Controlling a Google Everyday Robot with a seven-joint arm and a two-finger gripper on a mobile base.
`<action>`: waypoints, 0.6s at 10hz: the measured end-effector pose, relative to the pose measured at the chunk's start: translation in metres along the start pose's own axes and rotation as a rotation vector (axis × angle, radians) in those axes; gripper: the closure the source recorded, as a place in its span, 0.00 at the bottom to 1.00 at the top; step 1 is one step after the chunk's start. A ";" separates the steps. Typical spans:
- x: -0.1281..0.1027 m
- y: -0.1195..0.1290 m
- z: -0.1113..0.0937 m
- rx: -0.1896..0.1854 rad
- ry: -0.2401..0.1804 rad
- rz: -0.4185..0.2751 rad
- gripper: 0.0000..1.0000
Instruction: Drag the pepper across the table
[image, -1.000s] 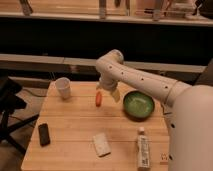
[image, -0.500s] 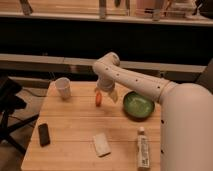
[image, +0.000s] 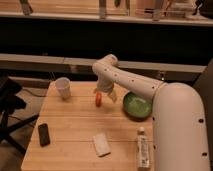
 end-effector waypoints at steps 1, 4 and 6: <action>0.002 -0.001 0.002 -0.001 -0.005 0.001 0.20; 0.006 -0.004 0.012 -0.006 -0.019 -0.002 0.20; 0.009 -0.007 0.018 -0.008 -0.025 -0.007 0.20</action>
